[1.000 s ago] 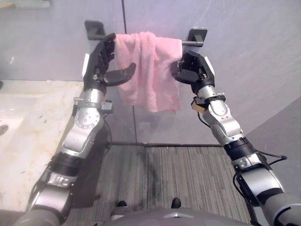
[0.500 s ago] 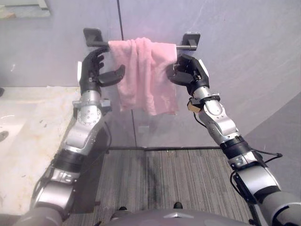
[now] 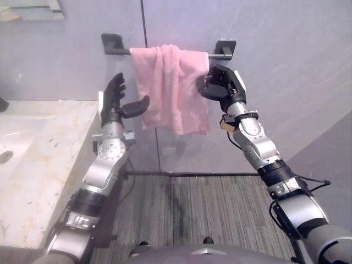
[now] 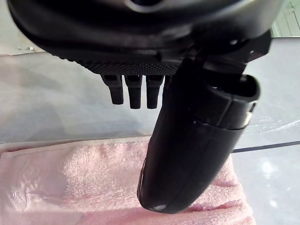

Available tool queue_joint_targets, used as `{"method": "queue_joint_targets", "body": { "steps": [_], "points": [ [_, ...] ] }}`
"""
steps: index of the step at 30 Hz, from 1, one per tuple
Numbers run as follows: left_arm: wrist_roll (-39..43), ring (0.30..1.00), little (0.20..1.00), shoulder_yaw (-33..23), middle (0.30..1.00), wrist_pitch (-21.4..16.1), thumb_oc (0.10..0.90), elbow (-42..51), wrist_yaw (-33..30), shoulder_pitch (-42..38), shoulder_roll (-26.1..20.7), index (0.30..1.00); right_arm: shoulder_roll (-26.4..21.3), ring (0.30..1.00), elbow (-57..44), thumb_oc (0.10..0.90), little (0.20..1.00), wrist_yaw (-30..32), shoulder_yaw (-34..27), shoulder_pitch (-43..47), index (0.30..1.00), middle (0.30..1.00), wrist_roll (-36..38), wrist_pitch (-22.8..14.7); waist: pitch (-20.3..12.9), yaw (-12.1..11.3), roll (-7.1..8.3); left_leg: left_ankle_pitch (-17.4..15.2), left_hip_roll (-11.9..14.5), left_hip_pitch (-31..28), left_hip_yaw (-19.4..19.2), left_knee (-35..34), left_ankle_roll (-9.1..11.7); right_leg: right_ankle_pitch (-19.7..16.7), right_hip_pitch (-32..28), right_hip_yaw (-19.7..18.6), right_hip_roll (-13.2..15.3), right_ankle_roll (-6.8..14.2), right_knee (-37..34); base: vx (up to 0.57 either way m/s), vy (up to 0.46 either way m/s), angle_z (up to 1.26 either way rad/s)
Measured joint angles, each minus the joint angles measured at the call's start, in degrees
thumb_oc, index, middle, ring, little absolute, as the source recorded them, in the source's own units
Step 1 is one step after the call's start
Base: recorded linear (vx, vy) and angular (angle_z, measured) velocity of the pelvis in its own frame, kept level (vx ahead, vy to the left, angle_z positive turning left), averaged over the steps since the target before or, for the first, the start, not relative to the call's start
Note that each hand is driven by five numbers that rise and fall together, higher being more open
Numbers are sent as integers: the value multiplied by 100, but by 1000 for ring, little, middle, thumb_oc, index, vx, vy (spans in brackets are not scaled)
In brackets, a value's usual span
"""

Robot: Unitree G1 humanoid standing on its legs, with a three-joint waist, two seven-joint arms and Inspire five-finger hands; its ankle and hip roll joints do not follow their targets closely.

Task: Organize the bathroom.

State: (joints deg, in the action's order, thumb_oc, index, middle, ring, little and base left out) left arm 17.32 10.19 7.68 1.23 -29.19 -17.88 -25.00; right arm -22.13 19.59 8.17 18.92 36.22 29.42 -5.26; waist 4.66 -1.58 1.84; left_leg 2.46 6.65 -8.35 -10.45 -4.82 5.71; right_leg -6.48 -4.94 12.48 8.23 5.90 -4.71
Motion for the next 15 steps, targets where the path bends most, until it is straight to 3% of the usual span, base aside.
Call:
{"method": "queue_joint_targets", "body": {
  "steps": [9, 15],
  "points": [
    [45, 900, 900, 0, 900, -5, 800, -320, 0, -414, -291, 900, 0, 300, 0, 400, 300, -3, 35, 2, 300, 300, 3, 0, 0, 21, 0, -3, 0, -10, -20, 0, -5, 0, 1, -15, 0, 0, 0, 0, 0, 0],
    [218, 900, 900, 43, 900, -9, 800, -858, 432, -784, -429, 900, 1, 300, 0, 400, 300, -22, 97, 35, 300, 300, 7, 0, -1, 70, -1, -4, -1, -18, -39, 1, -6, 0, 6, -29, -2, 0, 0, 0, 0, 0]
  ]
}}
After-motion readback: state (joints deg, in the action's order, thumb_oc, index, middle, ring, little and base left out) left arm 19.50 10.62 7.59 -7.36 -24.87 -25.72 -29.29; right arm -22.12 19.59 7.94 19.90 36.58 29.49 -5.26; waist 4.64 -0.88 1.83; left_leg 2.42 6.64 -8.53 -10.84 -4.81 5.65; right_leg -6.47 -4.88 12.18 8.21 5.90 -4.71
